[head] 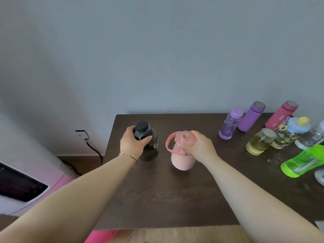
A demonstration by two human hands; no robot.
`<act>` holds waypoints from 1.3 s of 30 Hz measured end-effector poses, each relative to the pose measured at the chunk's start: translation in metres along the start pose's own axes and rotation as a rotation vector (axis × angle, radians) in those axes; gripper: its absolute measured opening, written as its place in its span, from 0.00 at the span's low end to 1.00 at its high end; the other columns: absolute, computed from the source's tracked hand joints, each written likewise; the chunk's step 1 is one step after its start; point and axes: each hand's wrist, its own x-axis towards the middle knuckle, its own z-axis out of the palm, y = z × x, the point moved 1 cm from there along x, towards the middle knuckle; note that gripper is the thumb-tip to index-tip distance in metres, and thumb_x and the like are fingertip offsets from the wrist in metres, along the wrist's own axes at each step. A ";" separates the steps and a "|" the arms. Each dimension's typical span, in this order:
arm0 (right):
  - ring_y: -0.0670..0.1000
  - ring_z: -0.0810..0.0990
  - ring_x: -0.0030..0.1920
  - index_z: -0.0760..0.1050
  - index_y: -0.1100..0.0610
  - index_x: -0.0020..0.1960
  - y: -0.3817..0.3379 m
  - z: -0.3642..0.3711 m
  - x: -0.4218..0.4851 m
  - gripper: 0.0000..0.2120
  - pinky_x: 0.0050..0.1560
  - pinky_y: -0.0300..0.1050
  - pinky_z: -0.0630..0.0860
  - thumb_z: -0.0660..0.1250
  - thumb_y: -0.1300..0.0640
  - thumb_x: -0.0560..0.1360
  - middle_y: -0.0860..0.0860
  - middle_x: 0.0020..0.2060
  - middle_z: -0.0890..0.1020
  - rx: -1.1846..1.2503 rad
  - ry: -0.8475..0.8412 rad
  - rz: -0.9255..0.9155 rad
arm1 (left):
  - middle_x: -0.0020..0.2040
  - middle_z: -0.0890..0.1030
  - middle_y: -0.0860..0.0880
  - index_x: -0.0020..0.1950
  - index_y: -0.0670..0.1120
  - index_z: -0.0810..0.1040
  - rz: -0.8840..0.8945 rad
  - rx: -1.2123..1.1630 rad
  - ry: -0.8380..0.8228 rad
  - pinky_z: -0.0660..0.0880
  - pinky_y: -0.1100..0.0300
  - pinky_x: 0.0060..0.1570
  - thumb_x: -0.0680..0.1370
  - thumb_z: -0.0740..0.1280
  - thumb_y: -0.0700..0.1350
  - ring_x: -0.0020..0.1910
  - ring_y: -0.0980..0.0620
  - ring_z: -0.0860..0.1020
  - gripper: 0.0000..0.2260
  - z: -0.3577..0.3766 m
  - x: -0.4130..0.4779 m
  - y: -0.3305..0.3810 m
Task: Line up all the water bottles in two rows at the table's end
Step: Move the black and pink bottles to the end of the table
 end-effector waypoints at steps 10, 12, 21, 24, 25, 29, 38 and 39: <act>0.47 0.78 0.51 0.75 0.43 0.53 -0.042 0.036 0.043 0.23 0.45 0.45 0.77 0.76 0.39 0.61 0.41 0.50 0.80 0.015 0.026 0.025 | 0.53 0.78 0.56 0.61 0.55 0.71 0.000 0.001 -0.043 0.71 0.59 0.47 0.66 0.76 0.57 0.49 0.52 0.76 0.27 -0.019 0.063 -0.026; 0.47 0.78 0.51 0.75 0.43 0.54 -0.048 0.042 0.062 0.23 0.47 0.47 0.78 0.76 0.39 0.62 0.42 0.50 0.80 0.028 0.020 0.014 | 0.52 0.79 0.56 0.61 0.55 0.71 -0.015 0.006 -0.029 0.70 0.59 0.46 0.66 0.77 0.56 0.48 0.52 0.77 0.28 -0.017 0.079 -0.029; 0.44 0.79 0.50 0.77 0.43 0.53 -0.070 0.066 0.165 0.22 0.40 0.40 0.74 0.77 0.40 0.62 0.40 0.48 0.81 0.107 0.032 -0.005 | 0.52 0.78 0.56 0.61 0.52 0.72 -0.060 0.009 0.020 0.70 0.61 0.45 0.66 0.76 0.54 0.49 0.52 0.77 0.27 0.002 0.167 -0.029; 0.45 0.80 0.49 0.77 0.44 0.53 -0.074 0.077 0.199 0.23 0.43 0.43 0.78 0.75 0.39 0.61 0.40 0.47 0.81 0.093 0.033 0.021 | 0.51 0.77 0.56 0.61 0.52 0.72 -0.063 0.016 0.043 0.68 0.63 0.43 0.66 0.76 0.54 0.47 0.53 0.75 0.27 0.012 0.195 -0.027; 0.45 0.80 0.49 0.77 0.45 0.52 -0.075 0.080 0.209 0.23 0.44 0.44 0.78 0.75 0.39 0.61 0.41 0.47 0.82 0.091 0.041 0.028 | 0.51 0.77 0.55 0.61 0.52 0.72 -0.060 0.019 0.042 0.68 0.61 0.44 0.66 0.76 0.54 0.47 0.52 0.75 0.27 0.015 0.204 -0.027; 0.47 0.79 0.49 0.75 0.47 0.55 -0.075 0.091 0.239 0.24 0.40 0.40 0.74 0.76 0.40 0.63 0.43 0.49 0.81 0.071 0.061 0.046 | 0.50 0.77 0.55 0.60 0.51 0.72 -0.046 0.029 0.037 0.69 0.60 0.45 0.66 0.76 0.54 0.47 0.52 0.75 0.26 0.025 0.229 -0.026; 0.49 0.78 0.50 0.75 0.49 0.57 -0.063 0.108 0.266 0.24 0.42 0.44 0.72 0.77 0.43 0.65 0.46 0.51 0.80 0.035 0.065 0.025 | 0.49 0.76 0.55 0.60 0.49 0.73 -0.032 0.052 0.054 0.68 0.60 0.45 0.67 0.77 0.53 0.46 0.52 0.74 0.25 0.040 0.251 -0.023; 0.49 0.78 0.50 0.75 0.49 0.57 -0.062 0.109 0.268 0.25 0.42 0.44 0.73 0.77 0.42 0.65 0.46 0.52 0.80 0.034 0.065 0.024 | 0.49 0.76 0.55 0.59 0.49 0.73 -0.035 0.052 0.056 0.68 0.60 0.45 0.67 0.77 0.53 0.46 0.52 0.74 0.25 0.041 0.253 -0.024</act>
